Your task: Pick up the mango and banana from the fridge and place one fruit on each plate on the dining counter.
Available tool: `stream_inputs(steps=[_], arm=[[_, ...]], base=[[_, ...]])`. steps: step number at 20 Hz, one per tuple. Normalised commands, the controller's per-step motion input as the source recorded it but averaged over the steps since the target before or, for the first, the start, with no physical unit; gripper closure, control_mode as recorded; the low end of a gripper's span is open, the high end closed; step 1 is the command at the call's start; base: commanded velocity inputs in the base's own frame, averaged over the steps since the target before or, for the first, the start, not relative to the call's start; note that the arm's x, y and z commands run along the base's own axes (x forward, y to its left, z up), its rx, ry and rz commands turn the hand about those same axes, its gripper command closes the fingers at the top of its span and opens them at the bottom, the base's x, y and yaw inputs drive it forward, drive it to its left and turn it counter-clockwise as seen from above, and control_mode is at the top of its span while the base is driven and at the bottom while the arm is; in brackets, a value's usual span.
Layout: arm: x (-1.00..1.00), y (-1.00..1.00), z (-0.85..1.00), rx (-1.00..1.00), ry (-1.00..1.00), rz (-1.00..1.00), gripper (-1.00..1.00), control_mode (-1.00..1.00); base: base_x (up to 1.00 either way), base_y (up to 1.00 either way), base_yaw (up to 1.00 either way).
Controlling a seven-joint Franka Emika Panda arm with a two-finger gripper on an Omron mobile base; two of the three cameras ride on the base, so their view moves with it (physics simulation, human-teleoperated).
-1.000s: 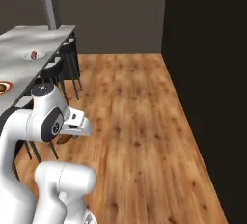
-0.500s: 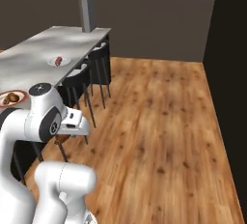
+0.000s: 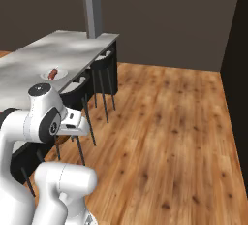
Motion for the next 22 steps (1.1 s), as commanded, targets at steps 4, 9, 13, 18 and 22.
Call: stream_inputs(steps=[4, 9, 13, 18, 22], arm=[[0.0, 0.0, 0.0, 0.0, 0.0, 0.0, 1.0, 1.0], [0.0, 0.0, 0.0, 0.0, 0.0, 0.0, 1.0, 1.0], [0.0, 0.0, 0.0, 0.0, 0.0, 0.0, 1.0, 1.0], [0.0, 0.0, 0.0, 0.0, 0.0, 0.0, 1.0, 1.0], [0.0, 0.0, 0.0, 0.0, 0.0, 0.0, 1.0, 1.0]], base=[[0.92, -0.09, 0.2], [0.89, -0.12, 0.23], [0.84, -0.03, 0.3], [0.86, -0.04, 0.34], [0.8, -0.05, 0.41]])
